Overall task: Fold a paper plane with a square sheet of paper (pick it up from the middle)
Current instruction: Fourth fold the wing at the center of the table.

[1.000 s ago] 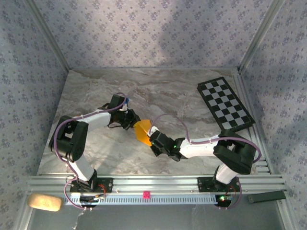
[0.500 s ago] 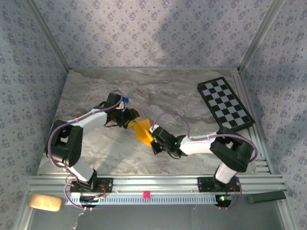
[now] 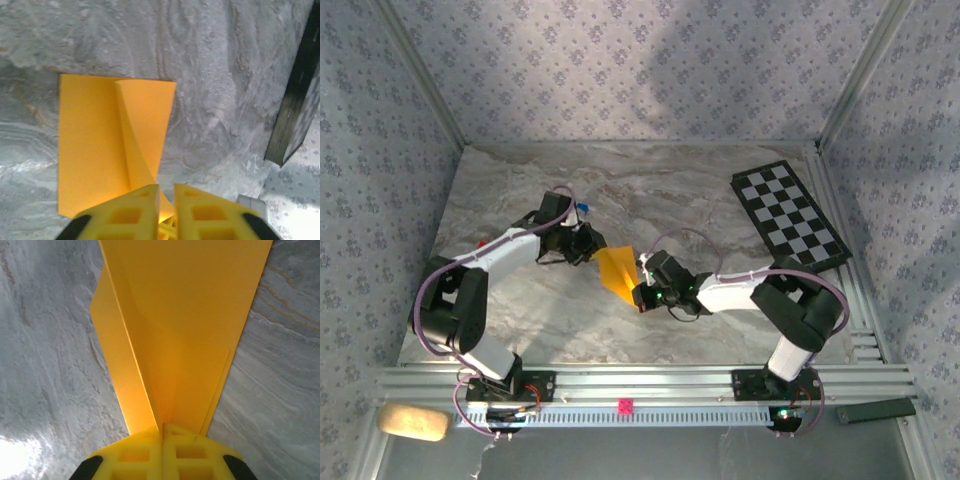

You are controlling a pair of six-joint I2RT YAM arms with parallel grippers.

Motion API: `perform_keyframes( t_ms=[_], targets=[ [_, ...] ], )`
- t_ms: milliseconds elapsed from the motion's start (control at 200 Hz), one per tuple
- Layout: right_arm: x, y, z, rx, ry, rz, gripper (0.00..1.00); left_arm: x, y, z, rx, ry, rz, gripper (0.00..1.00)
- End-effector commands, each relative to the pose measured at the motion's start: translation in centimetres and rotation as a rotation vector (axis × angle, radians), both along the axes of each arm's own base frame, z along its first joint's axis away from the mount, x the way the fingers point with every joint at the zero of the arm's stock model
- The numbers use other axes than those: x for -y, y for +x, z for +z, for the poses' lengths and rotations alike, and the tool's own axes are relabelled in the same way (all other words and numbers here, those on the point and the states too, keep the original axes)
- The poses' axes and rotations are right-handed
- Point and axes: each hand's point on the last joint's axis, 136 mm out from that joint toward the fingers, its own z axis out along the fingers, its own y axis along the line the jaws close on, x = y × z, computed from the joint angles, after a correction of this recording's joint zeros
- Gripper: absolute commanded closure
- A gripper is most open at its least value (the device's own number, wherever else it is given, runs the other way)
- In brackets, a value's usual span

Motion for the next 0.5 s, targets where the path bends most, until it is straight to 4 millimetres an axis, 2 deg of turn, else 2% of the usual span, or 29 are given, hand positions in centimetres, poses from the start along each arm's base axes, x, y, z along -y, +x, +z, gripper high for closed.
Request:
perform_keyframes(
  t_ms=[0,110,245,415,495],
  targets=[
    [0.1,-0.9,-0.9,-0.112,0.061,-0.024,0.99,1.4,-0.4,0.1,0.007,-0.059,-0.068,0.92],
    [0.6,-0.8,-0.8,-0.119,0.103,-0.057,0.99,2.6,-1.0,-0.8,-0.025,-0.063,-0.11,0.96],
    [1.4,-0.5,-0.6,-0.133,0.147,-0.1,0.99,3.8,-1.3,-1.5,-0.036,-0.051,-0.132,0.97],
    [2.3,-0.4,-0.9,-0.15,0.194,-0.15,0.99,4.5,-1.4,-2.3,-0.048,-0.033,-0.128,0.97],
    [2.5,-0.4,-1.0,-0.153,0.197,-0.164,0.99,4.1,-1.5,-3.3,-0.074,-0.002,-0.109,1.0]
  ],
)
